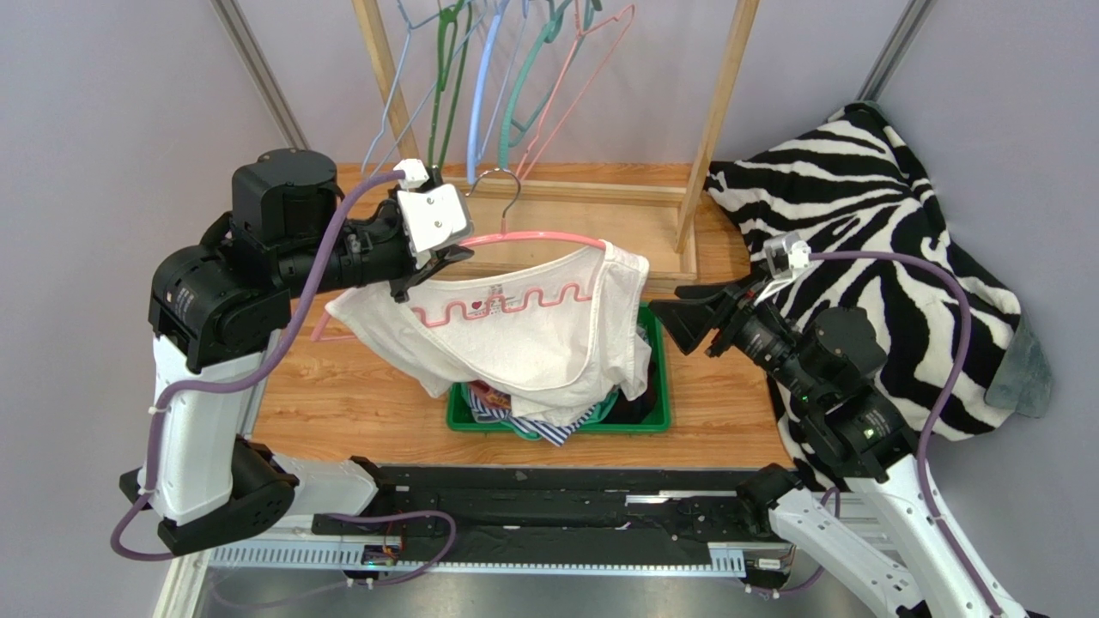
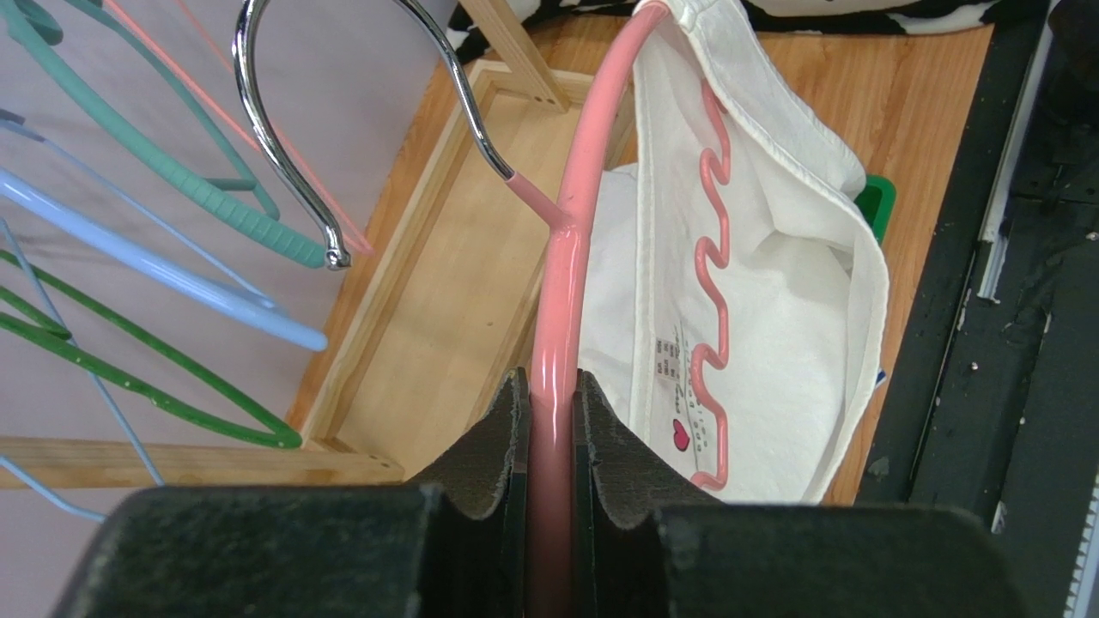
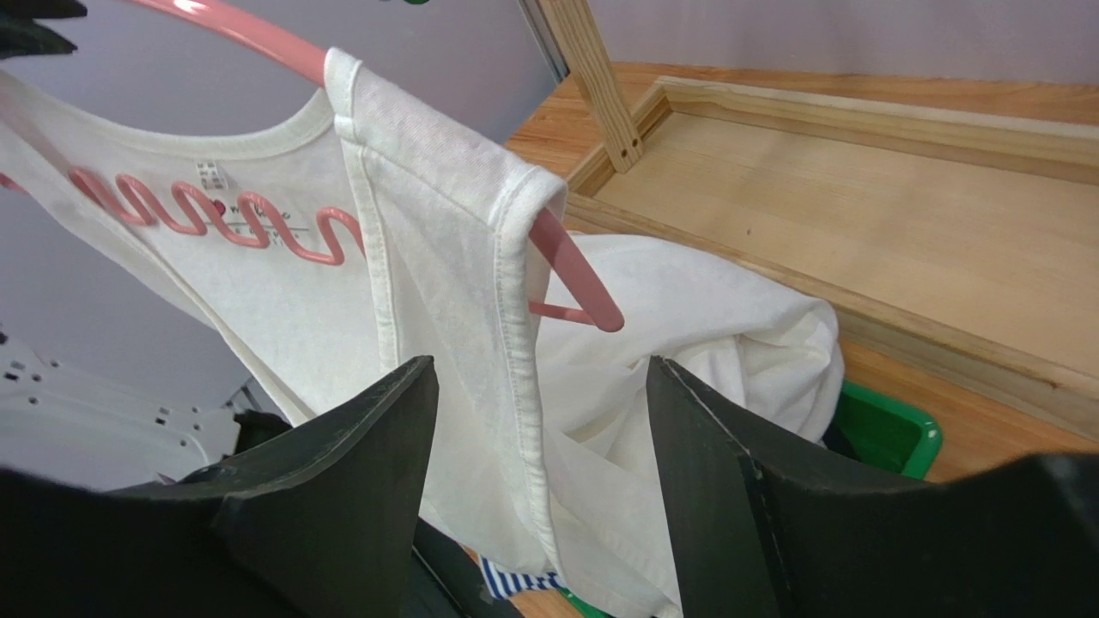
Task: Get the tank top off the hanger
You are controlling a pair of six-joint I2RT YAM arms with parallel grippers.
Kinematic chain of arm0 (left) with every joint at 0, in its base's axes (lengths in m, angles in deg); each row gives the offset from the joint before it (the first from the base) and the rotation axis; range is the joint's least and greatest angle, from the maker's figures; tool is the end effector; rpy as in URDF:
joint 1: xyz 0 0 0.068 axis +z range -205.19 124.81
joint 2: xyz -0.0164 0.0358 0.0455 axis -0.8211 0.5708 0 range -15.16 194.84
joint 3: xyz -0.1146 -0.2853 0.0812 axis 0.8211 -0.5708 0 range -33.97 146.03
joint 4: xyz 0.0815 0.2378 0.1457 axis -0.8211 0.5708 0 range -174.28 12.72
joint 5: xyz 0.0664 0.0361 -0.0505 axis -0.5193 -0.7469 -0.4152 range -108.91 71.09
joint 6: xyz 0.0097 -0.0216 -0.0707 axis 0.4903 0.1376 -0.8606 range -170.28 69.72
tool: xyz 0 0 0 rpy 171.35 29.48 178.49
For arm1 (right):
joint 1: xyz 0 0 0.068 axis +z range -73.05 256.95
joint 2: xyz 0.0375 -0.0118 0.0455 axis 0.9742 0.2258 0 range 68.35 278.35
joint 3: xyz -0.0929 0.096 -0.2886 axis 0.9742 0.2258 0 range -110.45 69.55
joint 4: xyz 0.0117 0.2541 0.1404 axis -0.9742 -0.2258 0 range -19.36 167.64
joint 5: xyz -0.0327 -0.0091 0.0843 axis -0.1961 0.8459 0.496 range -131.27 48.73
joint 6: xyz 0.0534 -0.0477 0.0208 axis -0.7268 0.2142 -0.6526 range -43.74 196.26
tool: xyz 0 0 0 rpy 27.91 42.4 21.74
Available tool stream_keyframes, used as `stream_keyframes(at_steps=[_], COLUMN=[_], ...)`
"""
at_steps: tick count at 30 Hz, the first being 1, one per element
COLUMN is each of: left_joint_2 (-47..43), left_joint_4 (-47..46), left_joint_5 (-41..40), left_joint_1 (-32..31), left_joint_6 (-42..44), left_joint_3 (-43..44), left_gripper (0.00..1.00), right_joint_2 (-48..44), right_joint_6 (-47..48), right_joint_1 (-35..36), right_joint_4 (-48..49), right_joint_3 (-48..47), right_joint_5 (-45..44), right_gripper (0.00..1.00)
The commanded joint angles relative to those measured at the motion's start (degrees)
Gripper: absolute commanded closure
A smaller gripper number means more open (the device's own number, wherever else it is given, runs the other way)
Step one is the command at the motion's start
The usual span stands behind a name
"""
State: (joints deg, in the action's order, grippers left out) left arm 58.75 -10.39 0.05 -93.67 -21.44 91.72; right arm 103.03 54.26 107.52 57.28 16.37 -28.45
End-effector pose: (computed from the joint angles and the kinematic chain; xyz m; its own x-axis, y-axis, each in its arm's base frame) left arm 0.1291 -0.1285 0.6155 0.1394 0.4719 -0.8706 0.8640 0.3716 0.3397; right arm 0.1153 0.0841 0.4302 -0.2832 0.2569 -0.9240 -0.6265 0.6799 0.3810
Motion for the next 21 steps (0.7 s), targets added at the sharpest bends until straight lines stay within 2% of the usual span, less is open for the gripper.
stream_keyframes(at_steps=[1,8,18,21], left_joint_2=[-1.8,-1.9,-1.0,-0.7], left_joint_4=[-3.7,-3.9,-3.8,-3.8], left_joint_5=[0.7,1.2,1.8,1.7], left_joint_1=[0.4,0.6,0.6,0.6], left_joint_6=[-0.9,-1.1,-1.5,-1.5], left_joint_3=[-0.4,-0.6,0.7,1.1], left_gripper=[1.0,1.0,1.0,1.0], right_joint_2=[1.1,1.7,3.7,4.4], right_joint_6=[-13.1,-16.8,-18.8,-18.6], right_joint_1=[0.0,0.1,0.1,0.1], right_joint_4=[9.8,15.6,15.9,14.0], right_joint_3=[1.5,2.6,1.9,1.2], right_joint_5=[-3.1,-1.7,4.2,6.8], right_gripper=[0.36,0.37,0.56,0.57])
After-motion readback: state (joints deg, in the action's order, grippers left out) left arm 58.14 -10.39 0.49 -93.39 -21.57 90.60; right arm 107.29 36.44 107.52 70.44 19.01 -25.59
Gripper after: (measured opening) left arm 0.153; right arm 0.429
